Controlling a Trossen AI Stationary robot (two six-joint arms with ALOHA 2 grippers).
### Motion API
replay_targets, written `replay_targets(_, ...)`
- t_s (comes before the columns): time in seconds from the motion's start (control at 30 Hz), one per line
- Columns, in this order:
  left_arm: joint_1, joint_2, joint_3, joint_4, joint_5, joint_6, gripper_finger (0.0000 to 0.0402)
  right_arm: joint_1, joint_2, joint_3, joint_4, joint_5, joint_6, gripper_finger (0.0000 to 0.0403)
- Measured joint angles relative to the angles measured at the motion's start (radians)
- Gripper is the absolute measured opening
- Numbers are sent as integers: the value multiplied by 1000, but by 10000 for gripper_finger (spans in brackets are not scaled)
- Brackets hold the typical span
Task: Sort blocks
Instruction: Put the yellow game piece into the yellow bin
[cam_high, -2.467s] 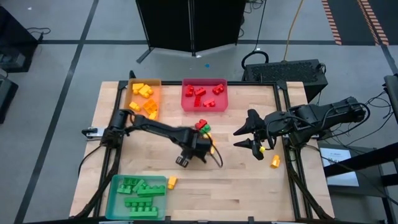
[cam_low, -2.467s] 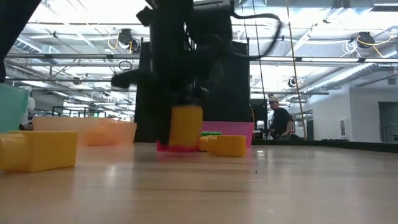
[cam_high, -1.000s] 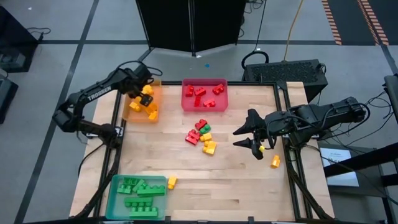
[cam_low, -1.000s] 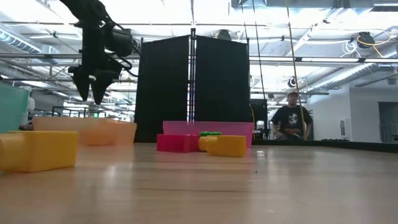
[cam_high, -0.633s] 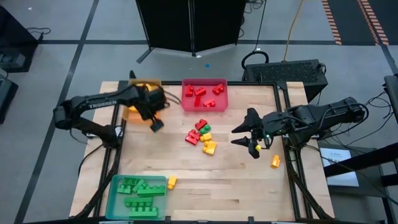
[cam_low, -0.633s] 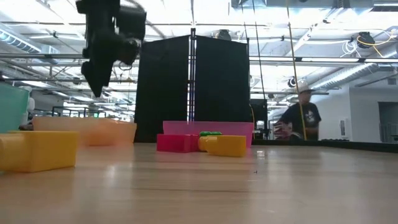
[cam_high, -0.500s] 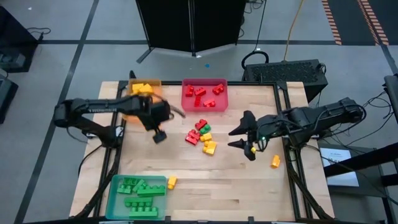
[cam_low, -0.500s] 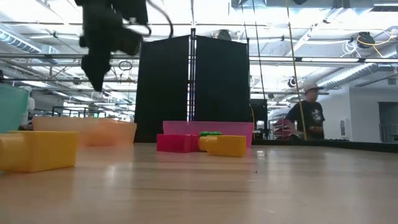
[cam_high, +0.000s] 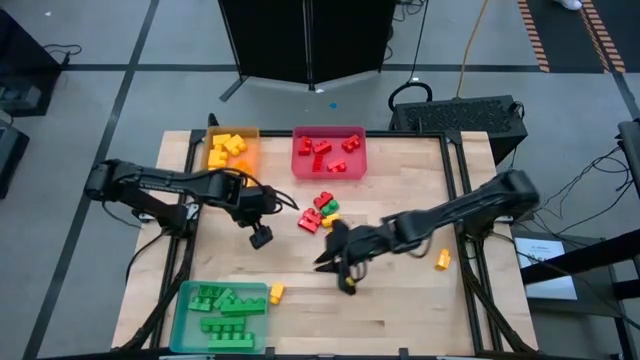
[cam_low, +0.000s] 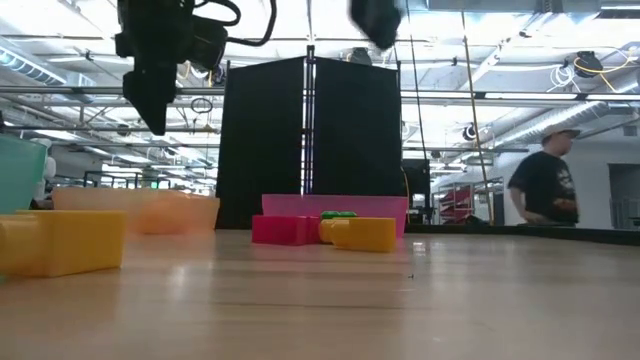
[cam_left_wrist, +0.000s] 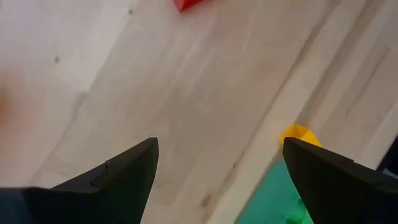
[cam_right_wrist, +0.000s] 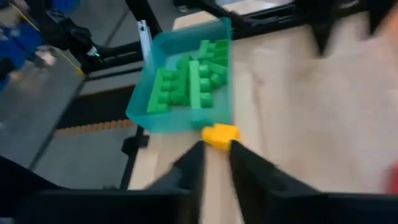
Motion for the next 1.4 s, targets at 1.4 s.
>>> replay_targets(1.4, 40, 0, 1, -27, -67, 140, 345, 45, 635, 401, 153, -118, 228, 0)
